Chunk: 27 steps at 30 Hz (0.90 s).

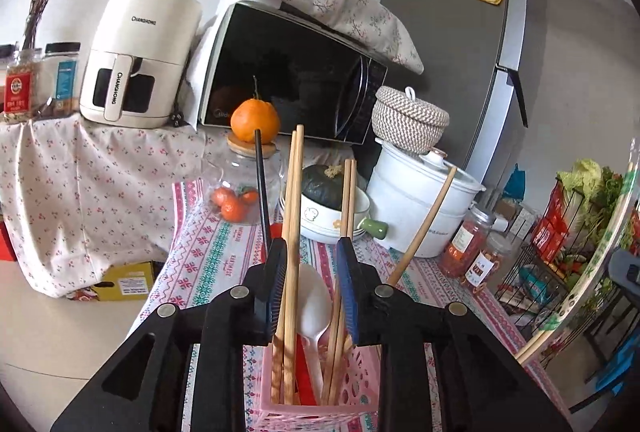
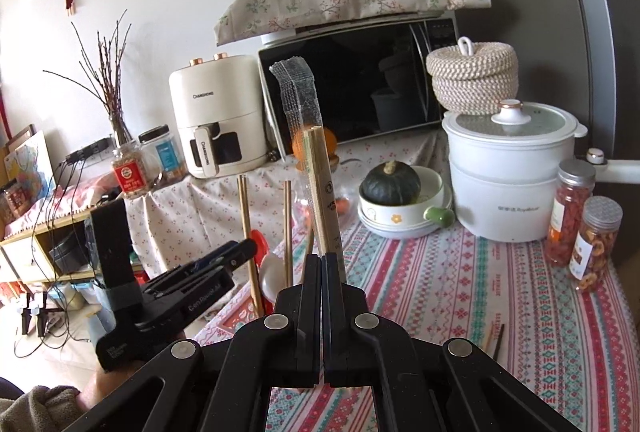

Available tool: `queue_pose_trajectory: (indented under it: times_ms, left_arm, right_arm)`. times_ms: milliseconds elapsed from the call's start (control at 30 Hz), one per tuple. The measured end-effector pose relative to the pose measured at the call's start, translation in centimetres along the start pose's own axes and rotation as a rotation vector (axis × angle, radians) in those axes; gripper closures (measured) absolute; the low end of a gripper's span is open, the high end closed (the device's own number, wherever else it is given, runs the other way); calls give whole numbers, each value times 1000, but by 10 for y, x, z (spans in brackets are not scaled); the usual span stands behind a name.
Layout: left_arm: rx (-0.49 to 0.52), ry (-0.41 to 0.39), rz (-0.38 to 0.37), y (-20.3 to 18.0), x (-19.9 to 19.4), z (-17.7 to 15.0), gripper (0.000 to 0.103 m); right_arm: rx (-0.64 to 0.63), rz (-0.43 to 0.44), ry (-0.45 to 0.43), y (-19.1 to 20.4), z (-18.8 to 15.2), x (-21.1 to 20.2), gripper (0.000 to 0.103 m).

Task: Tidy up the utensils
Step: 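Carry both chopsticks to the pink basket and drop them in with both tools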

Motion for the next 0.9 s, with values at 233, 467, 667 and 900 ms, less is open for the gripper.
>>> queue_pose_trajectory:
  times_ms: [233, 467, 667, 900]
  left_arm:
    - [-173, 214, 32, 16, -10, 46, 57]
    - [-268, 342, 22, 49, -45, 43, 57]
    - [-372, 389, 27, 72, -45, 34, 57]
    - [-353, 397, -16, 60, -43, 37, 57]
  right_arm:
    - [21, 38, 2, 18, 13, 21, 103]
    - [-25, 78, 1, 52, 26, 41, 103]
    - [-50, 86, -12, 78, 33, 52, 103]
    - [-88, 34, 27, 90, 20, 76, 103]
Point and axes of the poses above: each gripper's, at about its wrist camera, not at the fingertips, and x roughly the way its jaws point, y to its left, z to its top, the point moved 1 cm from there along x, roughly the way its jaws point, and after that the axes turned 11 degrees about -z, right-handed, at the moved point
